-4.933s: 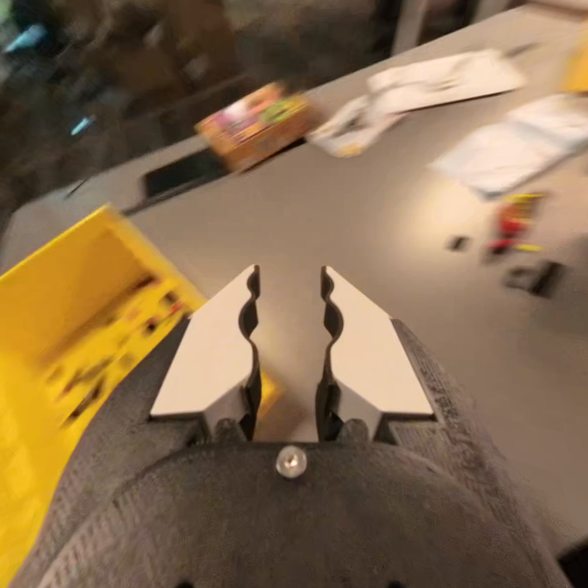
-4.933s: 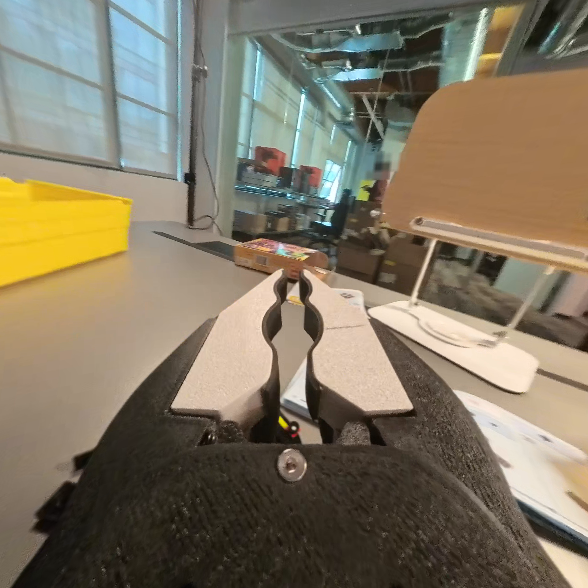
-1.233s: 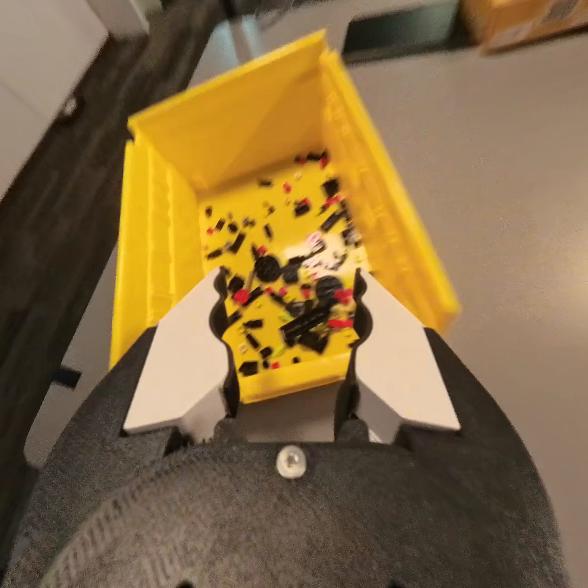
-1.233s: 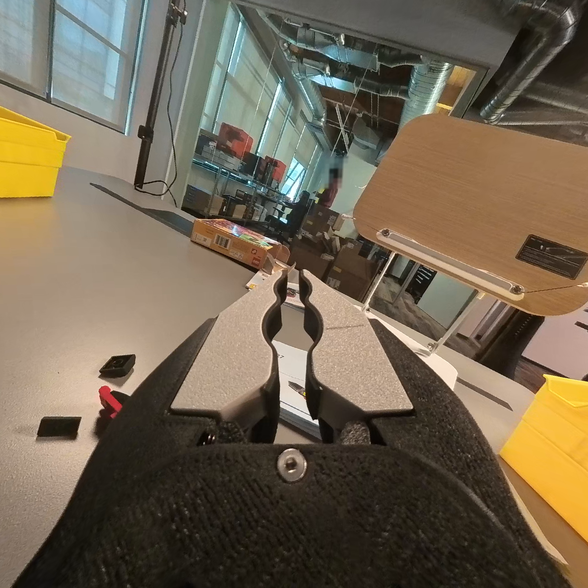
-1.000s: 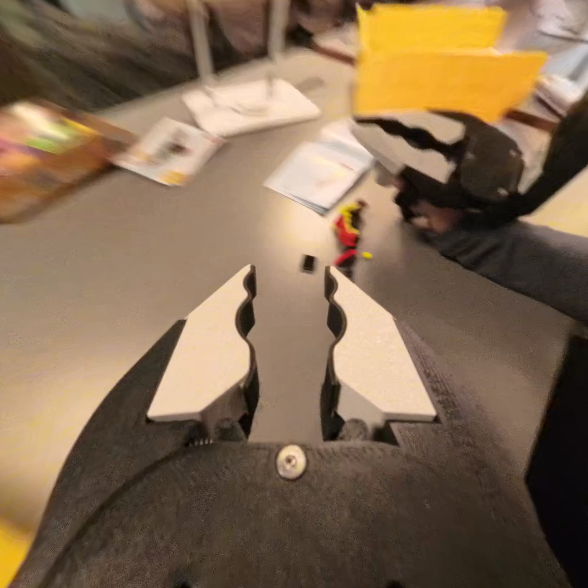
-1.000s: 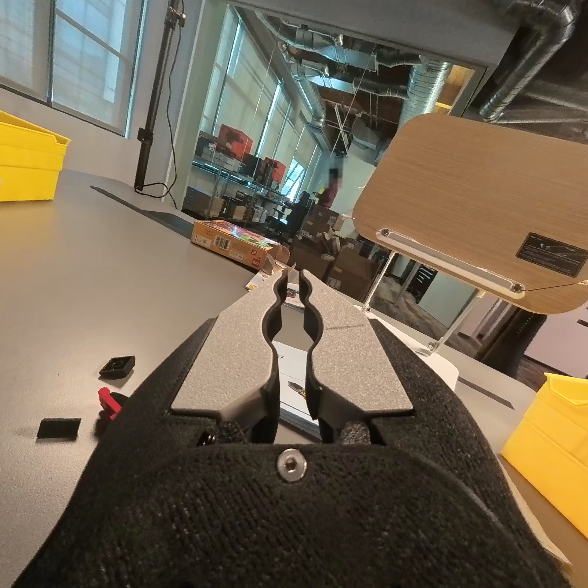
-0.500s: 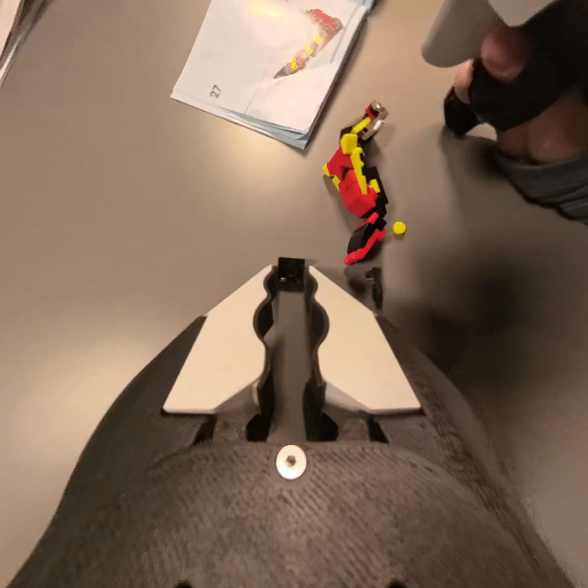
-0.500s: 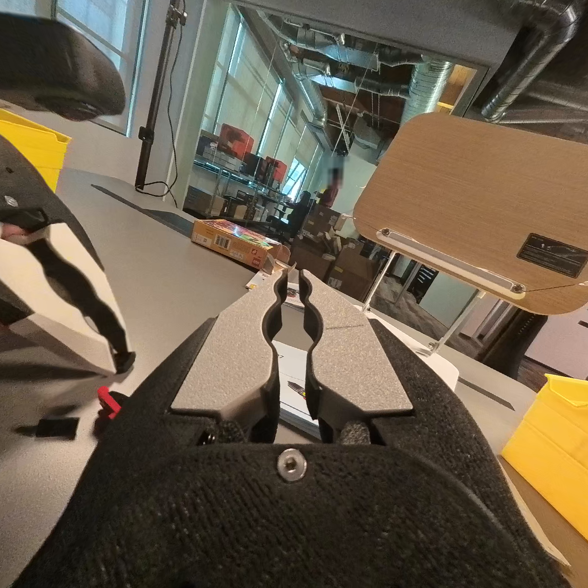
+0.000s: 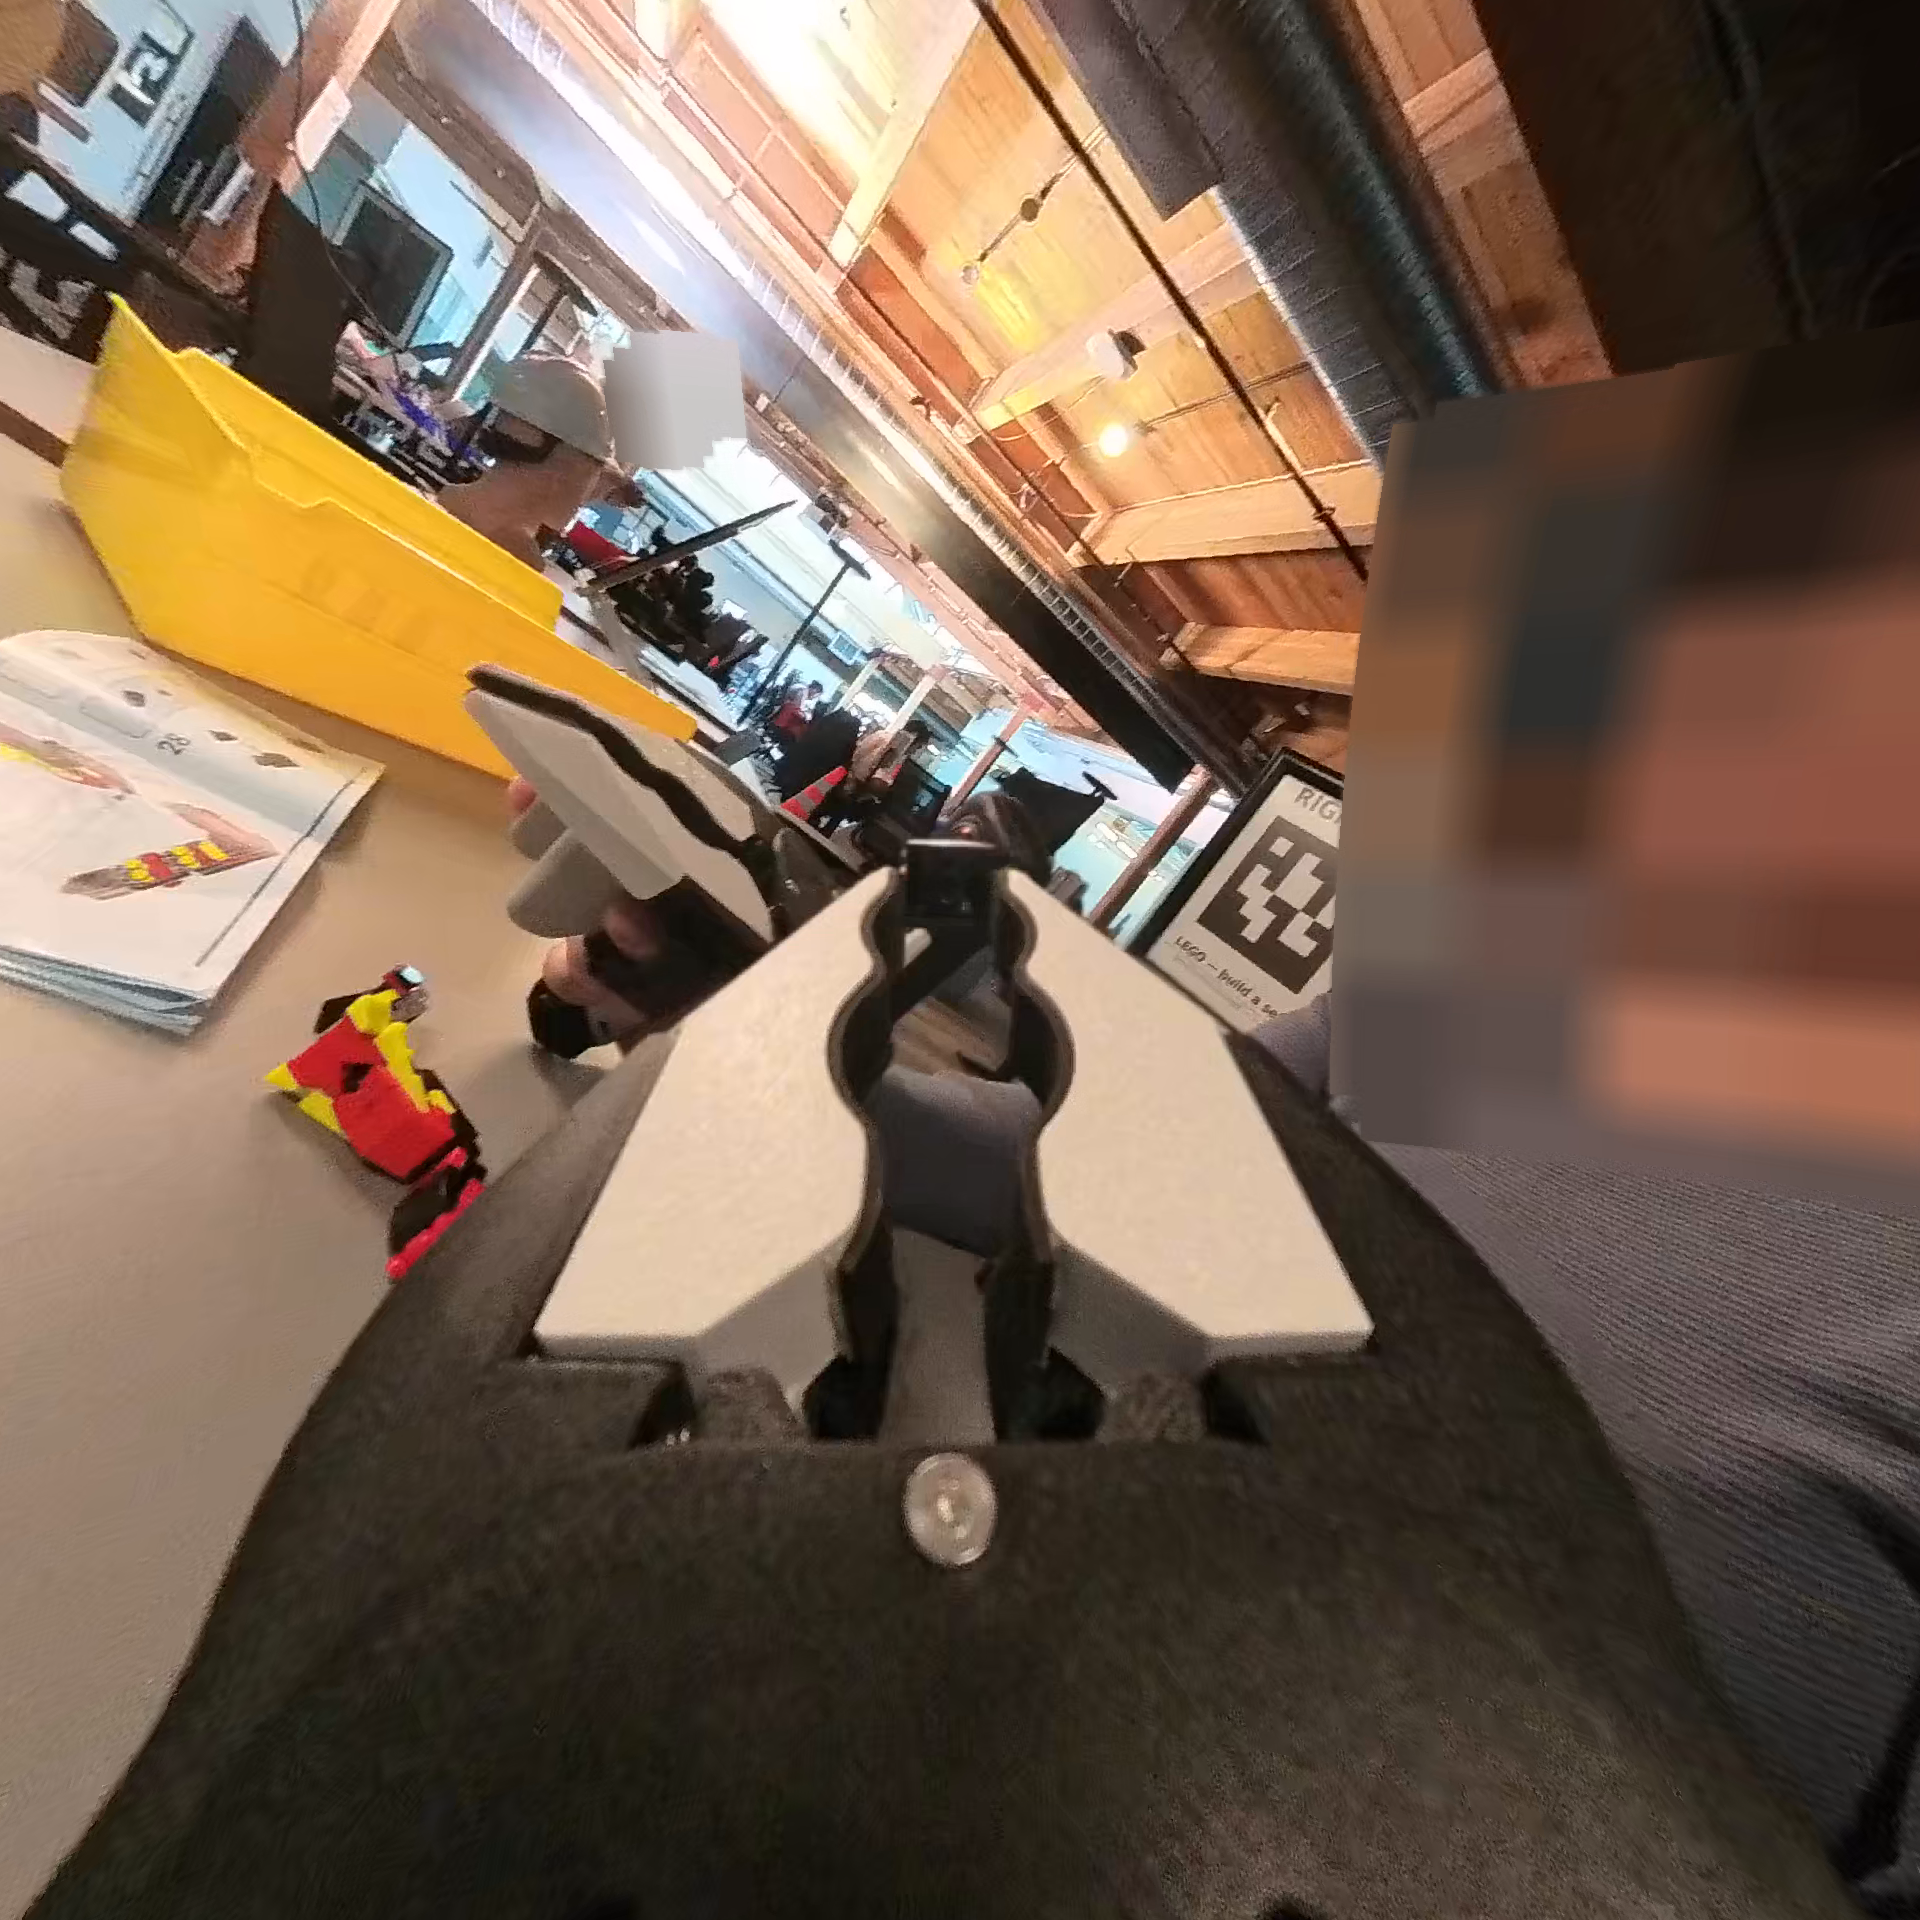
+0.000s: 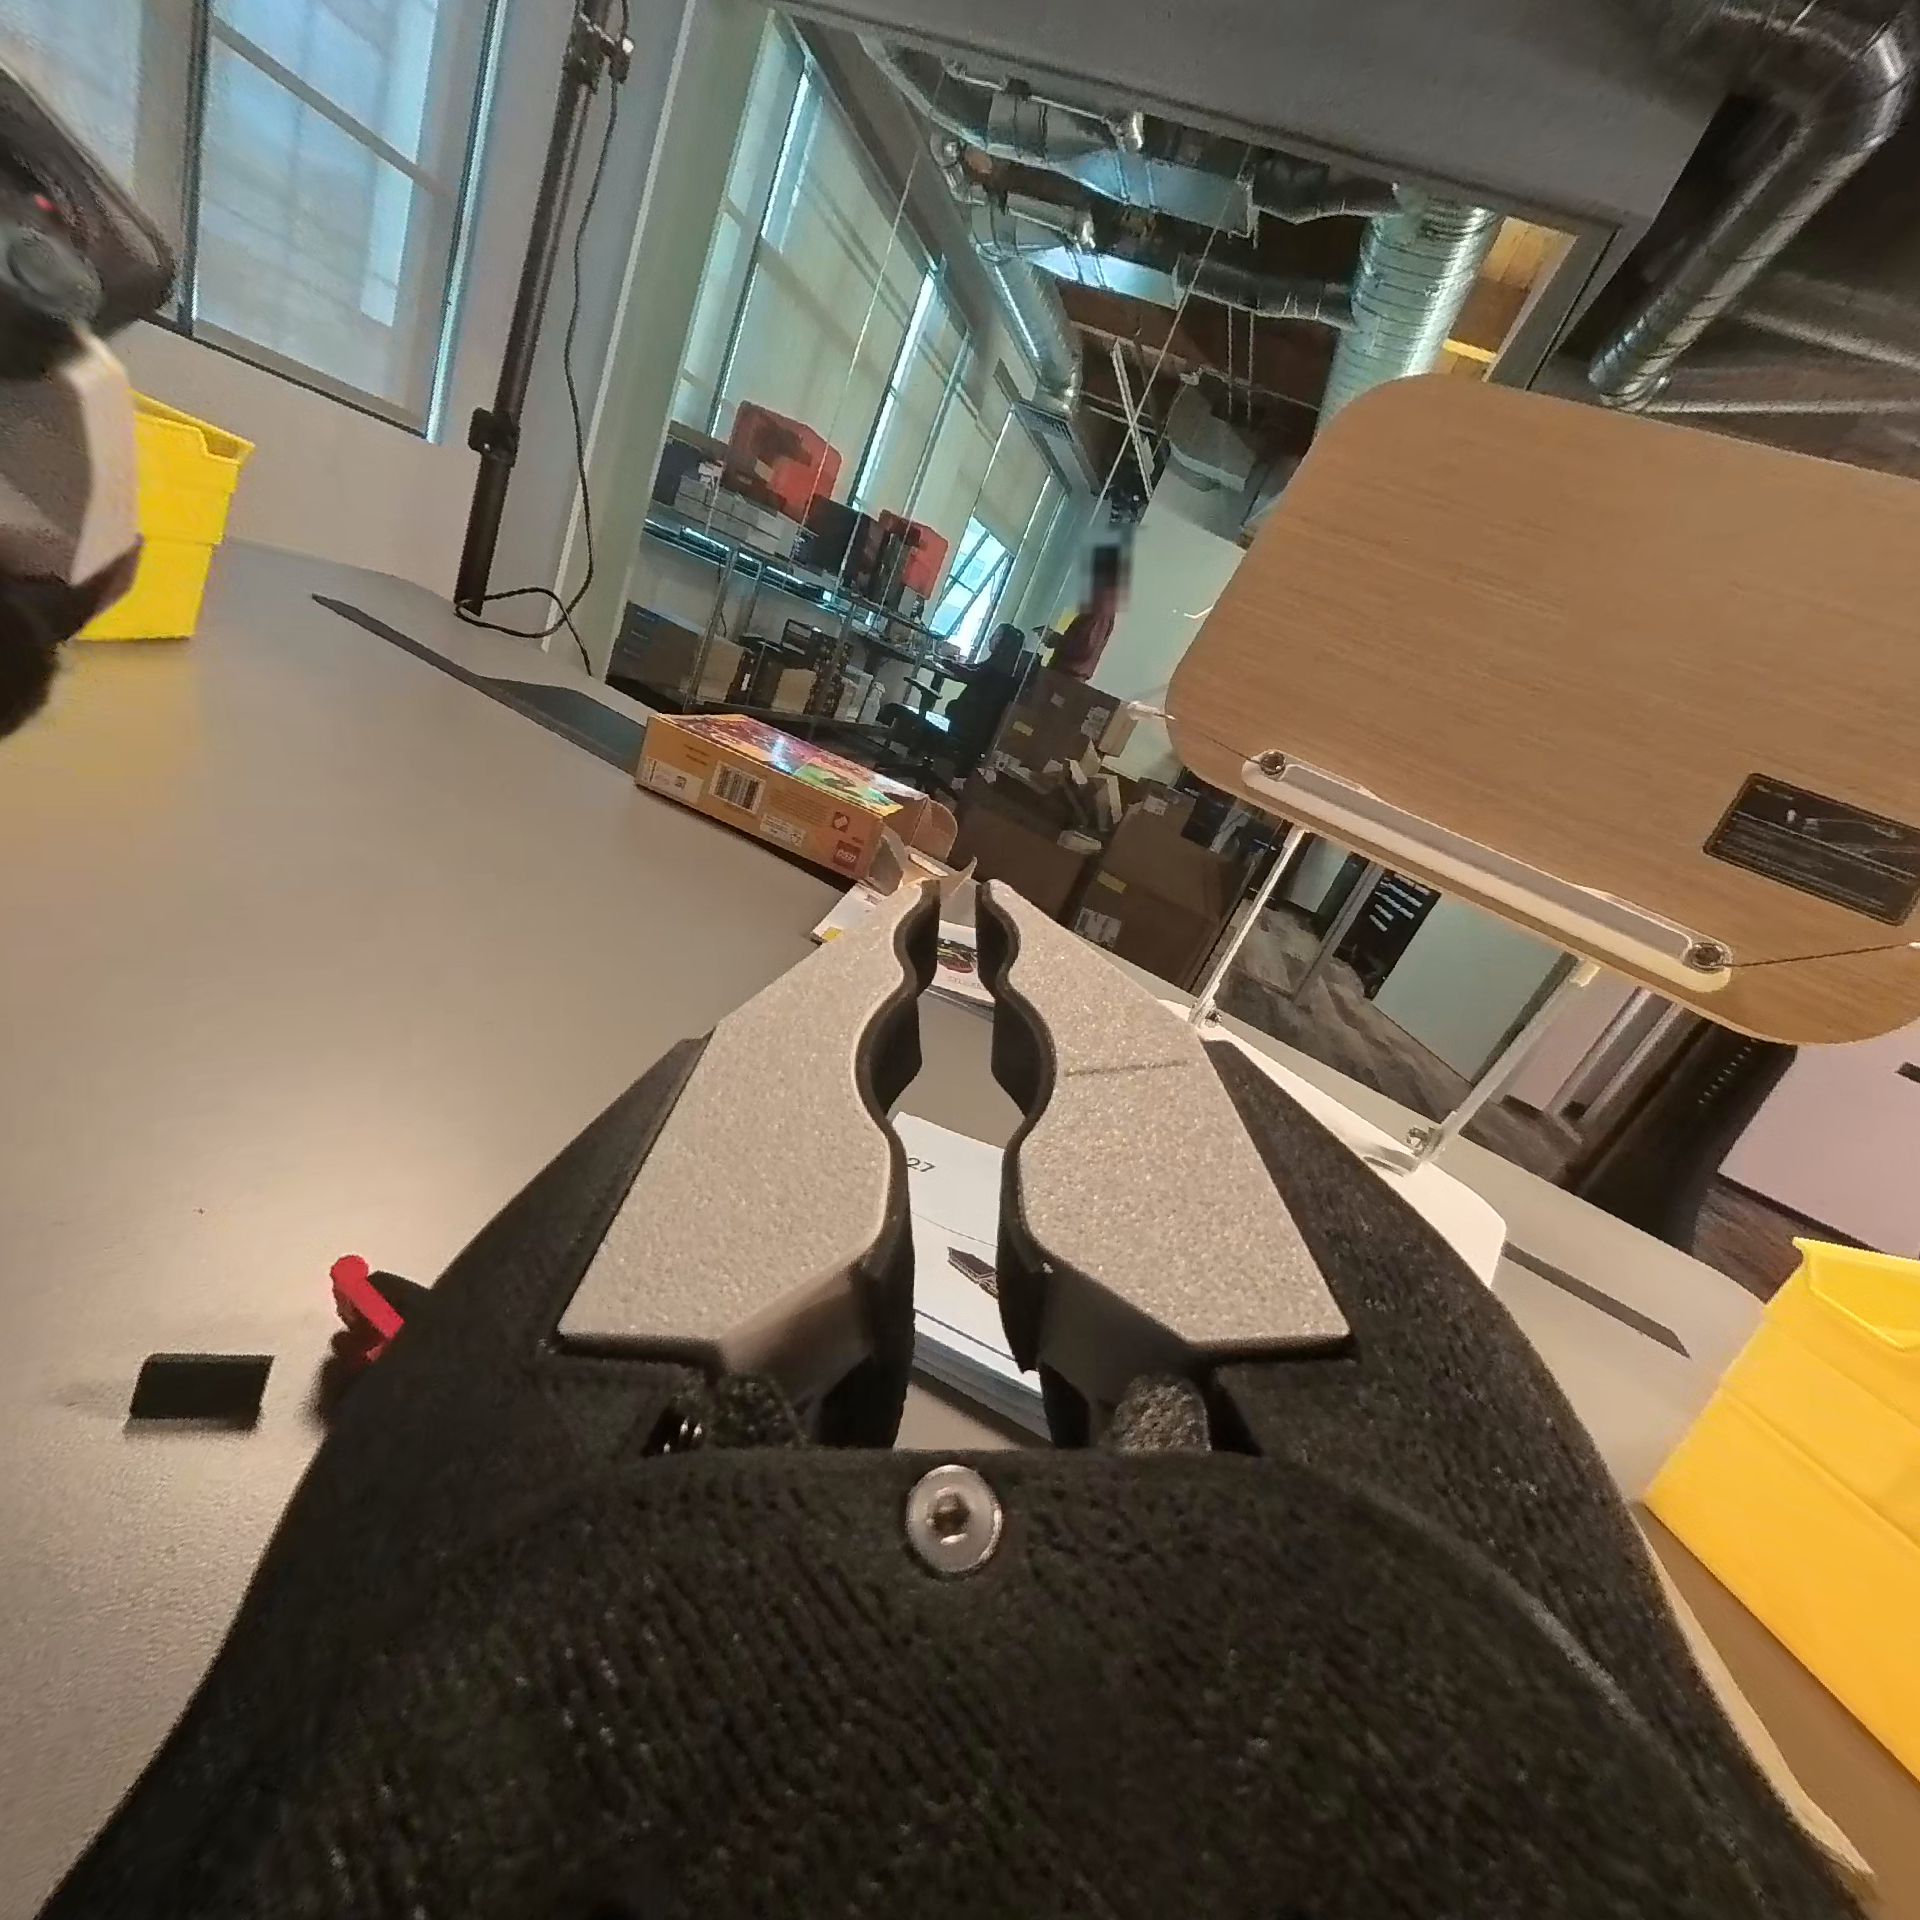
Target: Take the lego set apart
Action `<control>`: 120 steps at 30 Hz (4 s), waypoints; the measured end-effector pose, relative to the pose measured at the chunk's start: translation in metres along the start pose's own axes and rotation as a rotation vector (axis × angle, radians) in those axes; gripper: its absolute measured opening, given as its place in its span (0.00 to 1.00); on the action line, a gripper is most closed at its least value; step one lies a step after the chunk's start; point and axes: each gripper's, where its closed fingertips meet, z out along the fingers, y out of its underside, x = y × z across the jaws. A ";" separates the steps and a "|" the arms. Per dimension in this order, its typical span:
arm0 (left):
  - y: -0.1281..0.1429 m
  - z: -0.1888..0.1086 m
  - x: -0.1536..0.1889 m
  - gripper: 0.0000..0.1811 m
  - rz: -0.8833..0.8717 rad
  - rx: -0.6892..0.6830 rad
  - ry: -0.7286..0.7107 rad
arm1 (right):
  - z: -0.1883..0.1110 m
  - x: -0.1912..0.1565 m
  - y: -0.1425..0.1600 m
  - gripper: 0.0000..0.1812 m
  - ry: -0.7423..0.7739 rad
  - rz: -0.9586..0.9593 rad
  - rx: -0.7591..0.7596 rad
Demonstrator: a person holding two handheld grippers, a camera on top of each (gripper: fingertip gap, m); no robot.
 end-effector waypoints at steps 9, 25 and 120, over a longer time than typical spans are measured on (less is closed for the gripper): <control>-0.029 -0.015 0.046 0.08 0.179 0.127 -0.104 | -0.001 0.002 0.000 0.02 0.004 0.011 0.007; 0.012 -0.378 0.046 0.08 -0.157 -0.271 -2.058 | -0.001 0.007 0.001 0.02 0.035 0.013 -0.001; 0.116 0.012 -0.110 0.08 0.394 -0.691 -1.033 | -0.003 0.025 0.005 0.02 0.079 0.070 -0.002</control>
